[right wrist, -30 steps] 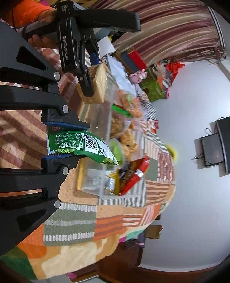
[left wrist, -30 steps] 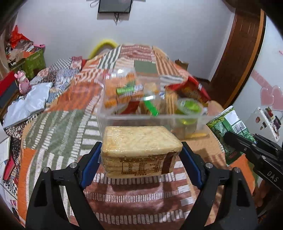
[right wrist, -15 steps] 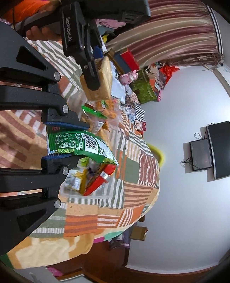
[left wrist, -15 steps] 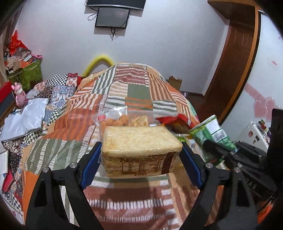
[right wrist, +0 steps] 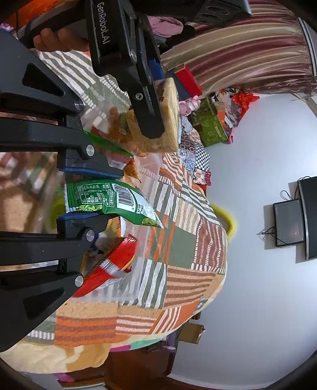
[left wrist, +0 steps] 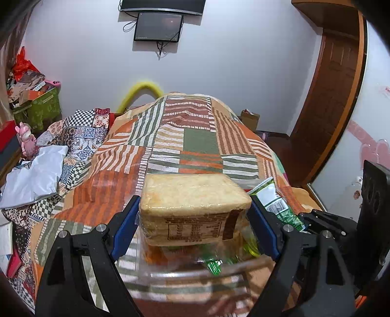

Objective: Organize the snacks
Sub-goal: 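Lift both held items and carry them over the clear plastic box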

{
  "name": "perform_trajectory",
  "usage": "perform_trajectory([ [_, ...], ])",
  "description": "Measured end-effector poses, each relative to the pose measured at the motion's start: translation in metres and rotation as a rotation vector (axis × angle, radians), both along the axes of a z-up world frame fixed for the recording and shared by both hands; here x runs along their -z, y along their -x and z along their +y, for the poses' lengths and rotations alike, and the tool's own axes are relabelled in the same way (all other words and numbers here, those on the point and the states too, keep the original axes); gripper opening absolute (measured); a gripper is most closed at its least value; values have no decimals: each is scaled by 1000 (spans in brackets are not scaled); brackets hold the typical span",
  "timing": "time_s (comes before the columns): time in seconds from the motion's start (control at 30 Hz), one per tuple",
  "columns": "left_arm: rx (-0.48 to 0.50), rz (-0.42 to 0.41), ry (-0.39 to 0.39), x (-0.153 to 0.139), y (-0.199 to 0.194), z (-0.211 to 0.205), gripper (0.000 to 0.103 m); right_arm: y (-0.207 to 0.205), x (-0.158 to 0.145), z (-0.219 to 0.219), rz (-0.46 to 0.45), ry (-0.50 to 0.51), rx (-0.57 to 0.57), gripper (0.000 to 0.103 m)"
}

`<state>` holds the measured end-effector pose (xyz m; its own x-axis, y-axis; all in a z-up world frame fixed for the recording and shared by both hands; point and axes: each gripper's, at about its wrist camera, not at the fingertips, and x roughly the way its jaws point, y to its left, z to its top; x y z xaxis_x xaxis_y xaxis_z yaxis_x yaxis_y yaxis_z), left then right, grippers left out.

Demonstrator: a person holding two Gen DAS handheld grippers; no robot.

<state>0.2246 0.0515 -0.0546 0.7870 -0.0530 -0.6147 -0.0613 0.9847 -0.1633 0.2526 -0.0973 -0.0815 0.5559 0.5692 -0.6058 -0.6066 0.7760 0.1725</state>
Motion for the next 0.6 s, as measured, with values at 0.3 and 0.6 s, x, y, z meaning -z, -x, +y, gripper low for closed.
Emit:
perform_trajectory([
  [0.3, 26, 46, -3, 13, -37, -7, 85, -16, 18, 12, 44, 45, -15, 22],
  [0.6, 69, 83, -32, 30, -53, -27, 85, -5, 15, 2, 15, 87, 14, 50],
])
